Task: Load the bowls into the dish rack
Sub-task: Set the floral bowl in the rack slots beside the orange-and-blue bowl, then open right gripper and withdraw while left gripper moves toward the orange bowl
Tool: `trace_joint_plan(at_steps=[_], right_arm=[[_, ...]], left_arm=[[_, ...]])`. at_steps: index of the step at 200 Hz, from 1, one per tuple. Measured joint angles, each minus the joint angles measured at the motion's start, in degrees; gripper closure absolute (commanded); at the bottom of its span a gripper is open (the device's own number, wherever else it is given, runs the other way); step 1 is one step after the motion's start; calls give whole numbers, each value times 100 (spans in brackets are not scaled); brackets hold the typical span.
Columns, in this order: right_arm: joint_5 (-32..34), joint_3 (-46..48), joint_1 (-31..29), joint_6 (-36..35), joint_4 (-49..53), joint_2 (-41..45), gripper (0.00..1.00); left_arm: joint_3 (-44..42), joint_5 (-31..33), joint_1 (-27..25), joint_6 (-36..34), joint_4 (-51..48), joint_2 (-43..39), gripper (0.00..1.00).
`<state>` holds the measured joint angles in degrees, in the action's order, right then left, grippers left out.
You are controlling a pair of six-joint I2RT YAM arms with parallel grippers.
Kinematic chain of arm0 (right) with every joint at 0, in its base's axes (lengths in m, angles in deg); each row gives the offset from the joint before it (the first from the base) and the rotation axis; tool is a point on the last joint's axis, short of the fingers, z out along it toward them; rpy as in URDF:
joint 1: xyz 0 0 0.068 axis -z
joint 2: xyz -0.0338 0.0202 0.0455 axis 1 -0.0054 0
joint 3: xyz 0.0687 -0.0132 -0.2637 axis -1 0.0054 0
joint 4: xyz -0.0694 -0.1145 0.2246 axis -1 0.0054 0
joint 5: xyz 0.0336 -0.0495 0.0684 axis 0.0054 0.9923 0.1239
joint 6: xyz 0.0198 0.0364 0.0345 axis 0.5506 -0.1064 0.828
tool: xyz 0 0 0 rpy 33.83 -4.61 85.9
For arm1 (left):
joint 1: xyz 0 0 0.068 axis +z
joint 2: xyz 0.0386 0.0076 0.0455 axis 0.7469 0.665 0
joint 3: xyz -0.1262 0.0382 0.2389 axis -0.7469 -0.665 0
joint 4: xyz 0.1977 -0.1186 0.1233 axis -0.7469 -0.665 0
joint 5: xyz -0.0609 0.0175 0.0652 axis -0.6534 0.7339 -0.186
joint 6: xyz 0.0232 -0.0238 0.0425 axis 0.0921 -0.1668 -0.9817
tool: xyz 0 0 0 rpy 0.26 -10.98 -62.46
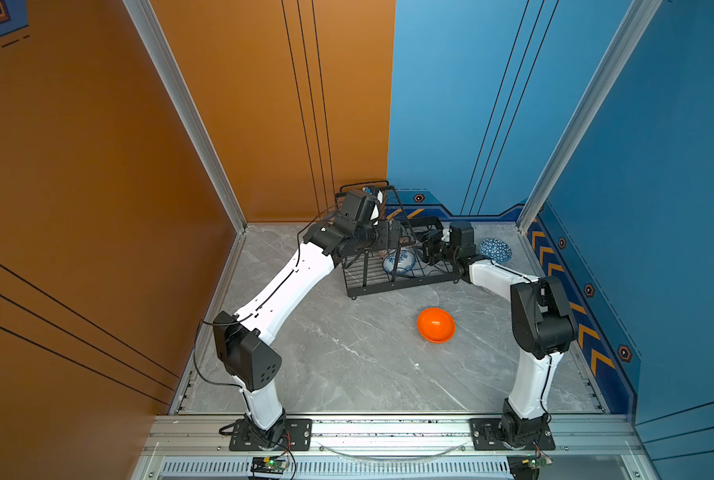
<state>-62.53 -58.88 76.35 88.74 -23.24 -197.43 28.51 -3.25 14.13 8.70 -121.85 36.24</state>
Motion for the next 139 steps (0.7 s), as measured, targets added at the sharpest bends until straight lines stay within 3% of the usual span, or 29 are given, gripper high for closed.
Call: trace_joint_plan(at_steps=[63,119,139], right_arm=[[-96,219,188,-363,378,494,36],[-122,382,680,-573,496,892,0],[-170,442,833,-647,509,1064,0]], left_arm=[[0,87,-22,-4,2,0,2],[144,291,-332,-334,-7,0,2],[317,389,-664,-669,2,0,2]])
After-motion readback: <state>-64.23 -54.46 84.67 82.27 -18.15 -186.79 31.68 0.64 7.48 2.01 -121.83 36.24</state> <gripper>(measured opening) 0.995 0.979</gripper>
